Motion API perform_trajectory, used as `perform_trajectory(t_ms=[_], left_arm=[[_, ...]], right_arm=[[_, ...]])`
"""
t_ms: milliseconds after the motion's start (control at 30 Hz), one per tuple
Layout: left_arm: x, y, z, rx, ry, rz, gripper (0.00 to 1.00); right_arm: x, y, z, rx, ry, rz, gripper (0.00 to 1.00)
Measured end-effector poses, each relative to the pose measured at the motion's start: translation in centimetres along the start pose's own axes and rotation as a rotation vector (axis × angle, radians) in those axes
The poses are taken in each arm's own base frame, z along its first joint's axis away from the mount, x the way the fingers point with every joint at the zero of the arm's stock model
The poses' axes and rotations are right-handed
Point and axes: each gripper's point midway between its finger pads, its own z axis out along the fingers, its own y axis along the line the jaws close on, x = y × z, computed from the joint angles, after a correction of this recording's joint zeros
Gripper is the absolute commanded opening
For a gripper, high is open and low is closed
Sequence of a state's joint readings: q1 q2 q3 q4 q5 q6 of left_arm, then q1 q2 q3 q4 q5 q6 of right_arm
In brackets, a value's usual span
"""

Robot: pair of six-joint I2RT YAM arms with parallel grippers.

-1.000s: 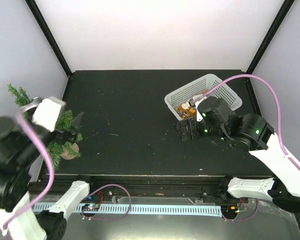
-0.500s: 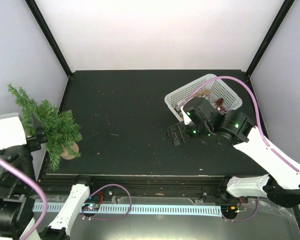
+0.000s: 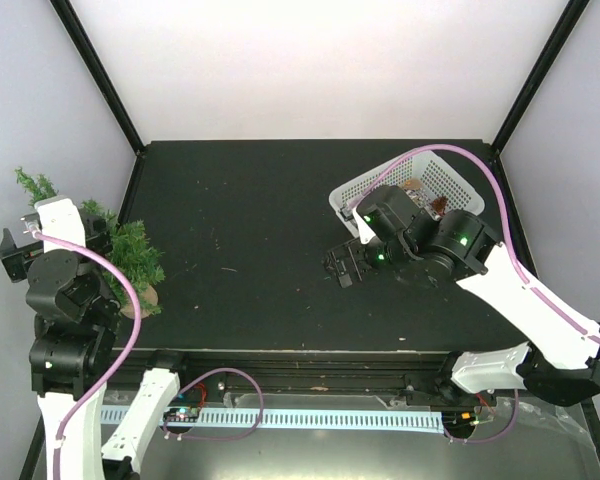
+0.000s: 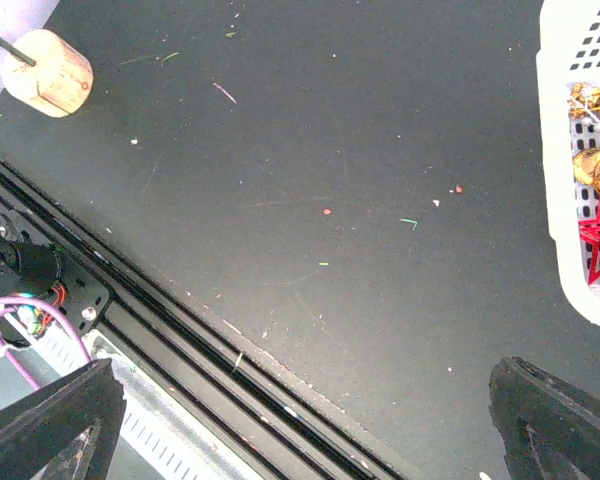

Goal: Decorate the small christmas tree

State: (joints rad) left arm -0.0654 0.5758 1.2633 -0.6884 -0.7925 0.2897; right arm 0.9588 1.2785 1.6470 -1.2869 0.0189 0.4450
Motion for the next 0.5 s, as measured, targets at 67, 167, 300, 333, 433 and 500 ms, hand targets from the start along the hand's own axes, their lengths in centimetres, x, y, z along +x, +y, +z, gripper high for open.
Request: perform_trajectory(t_ms=[67, 167, 300, 333, 433, 500], left_arm=[[0.1, 0.4, 0.2, -0.045, -0.012, -0.019, 0.99], [0.0, 1.0, 0.4, -0.095, -0.030, -0.049, 0.99], [-0.5, 1.5, 0.5, -0.136, -0.063, -0.091, 0.99], [-0.5, 1.5, 0.6, -0.144, -0.068, -0.097, 0.98], [-0.4, 1.0, 1.2, -0.162, -0.084, -0.107, 0.98], [-0.5, 0.7, 1.6, -0.173, -0.093, -0.114, 0.97]], right_arm=[[-0.1, 0.0, 0.0, 0.000, 0.001, 0.009, 1.00], [0.0, 0.0, 0.2, 0.003, 0.008, 0.027, 1.00], [0.0, 0.0, 0.4, 0.005, 0.015, 0.047, 1.00], [0.0, 0.1, 0.5, 0.005, 0.017, 0.055, 1.00], [0.0, 0.1, 0.8, 0.007, 0.027, 0.066, 1.00], [-0.1, 0.2, 1.1, 0.009, 0.034, 0.073, 1.00]])
